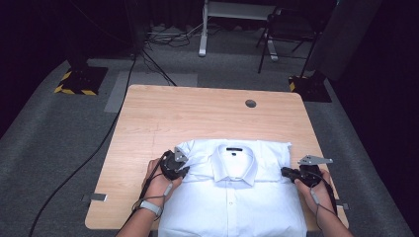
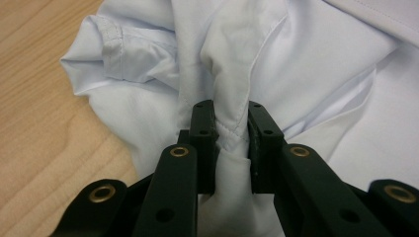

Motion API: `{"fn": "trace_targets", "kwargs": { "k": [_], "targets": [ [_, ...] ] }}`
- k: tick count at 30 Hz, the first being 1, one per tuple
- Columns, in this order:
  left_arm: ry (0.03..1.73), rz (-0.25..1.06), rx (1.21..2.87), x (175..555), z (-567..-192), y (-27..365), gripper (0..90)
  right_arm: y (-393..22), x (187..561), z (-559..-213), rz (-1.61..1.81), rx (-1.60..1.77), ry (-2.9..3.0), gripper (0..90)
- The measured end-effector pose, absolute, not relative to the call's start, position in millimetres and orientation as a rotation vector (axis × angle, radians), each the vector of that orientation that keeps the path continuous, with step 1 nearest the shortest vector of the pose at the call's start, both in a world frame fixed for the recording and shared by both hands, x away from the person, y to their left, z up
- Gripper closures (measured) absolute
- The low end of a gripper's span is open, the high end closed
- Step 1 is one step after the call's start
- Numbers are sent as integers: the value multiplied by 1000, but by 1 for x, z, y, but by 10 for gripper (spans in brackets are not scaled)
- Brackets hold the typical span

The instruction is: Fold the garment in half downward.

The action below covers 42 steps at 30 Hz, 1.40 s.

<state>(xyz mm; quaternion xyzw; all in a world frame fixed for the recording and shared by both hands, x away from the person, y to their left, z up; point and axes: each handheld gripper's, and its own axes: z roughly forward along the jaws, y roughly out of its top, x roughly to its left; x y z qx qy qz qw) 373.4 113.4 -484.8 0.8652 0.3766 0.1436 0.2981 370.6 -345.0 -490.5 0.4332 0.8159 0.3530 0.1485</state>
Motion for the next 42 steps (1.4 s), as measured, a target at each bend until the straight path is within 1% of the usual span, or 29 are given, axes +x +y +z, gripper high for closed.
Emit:
{"fn": "trace_targets", "kwargs": {
  "k": [11,16,18,20,23,25,27,29,31,33,36,38,42],
  "targets": [
    [1043,398,2279,405,-485,111,768,-340,399,-489,972,1278,2315,834],
    [1056,384,2275,408,-481,112,771,-342,402,-487,988,1302,2300,834],
    [1043,421,2246,400,-470,113,787,-344,400,-480,1022,1296,2282,838],
    [987,452,2203,386,-450,115,796,-345,391,-463,1070,1251,2257,840],
    [929,490,2125,353,-423,123,804,-347,364,-429,1124,1129,2229,841],
    [917,484,2136,330,-425,126,805,-352,341,-423,1173,1111,2230,841],
    [911,439,2164,314,-438,127,805,-354,323,-438,1149,1108,2288,841],
    [921,392,2187,304,-454,127,805,-353,312,-460,1113,1130,2357,841],
    [934,381,2221,300,-468,126,806,-350,308,-480,1076,1159,2397,841],
    [946,374,2237,300,-479,126,806,-349,307,-491,1070,1174,2404,841],
    [967,361,2249,307,-491,126,806,-350,312,-491,1077,1194,2413,840],
    [976,371,2212,317,-493,125,808,-349,320,-491,1062,1193,2405,839],
    [993,398,2216,348,-491,120,810,-347,351,-489,1018,1200,2356,840]
  ]
}}
